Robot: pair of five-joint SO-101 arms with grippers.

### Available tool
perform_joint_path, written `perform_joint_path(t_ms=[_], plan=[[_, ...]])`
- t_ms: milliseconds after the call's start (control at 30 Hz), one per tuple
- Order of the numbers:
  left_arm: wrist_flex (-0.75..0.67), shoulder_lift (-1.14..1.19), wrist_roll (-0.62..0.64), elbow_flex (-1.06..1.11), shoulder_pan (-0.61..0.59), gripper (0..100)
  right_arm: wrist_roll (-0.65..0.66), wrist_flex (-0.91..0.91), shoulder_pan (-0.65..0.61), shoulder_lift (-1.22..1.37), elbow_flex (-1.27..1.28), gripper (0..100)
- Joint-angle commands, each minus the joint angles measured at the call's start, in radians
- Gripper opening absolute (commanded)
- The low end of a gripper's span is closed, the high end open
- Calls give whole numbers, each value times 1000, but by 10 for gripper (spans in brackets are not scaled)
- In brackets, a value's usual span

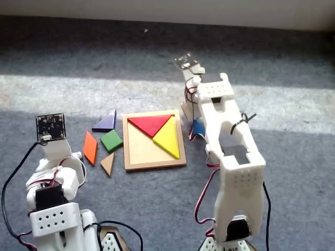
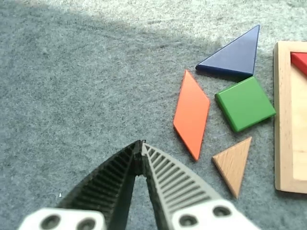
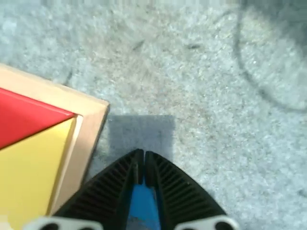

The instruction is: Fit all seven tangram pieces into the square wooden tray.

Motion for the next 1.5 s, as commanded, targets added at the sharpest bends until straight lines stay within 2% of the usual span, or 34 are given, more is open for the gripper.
perform_joint_path(t_ms=[0, 200, 400, 467, 867, 1133, 1367, 1467], plan=[[-20, -8, -2, -10, -5, 8, 3, 12, 16, -162, 71, 7], [-20, -8, -2, -10, -5, 8, -32, 12, 13, -328, 231, 19], [-20, -8, -2, -10, -5, 8, -103, 12, 12, -426, 357, 228], [-20, -8, -2, -10, -5, 8, -106, 4, 10, -429, 384, 267], [-20, -8, -2, -8, -2, 8, -109, -252, -56, -426, 576, 268], [-15, -8, -5, -8, 31, 8, -107, -263, -44, -285, 553, 266], [-15, -8, -5, -8, 31, 8, -107, -213, -24, -285, 516, 125], [-15, -8, -5, -8, 31, 8, -107, -214, -12, -280, 516, 98]])
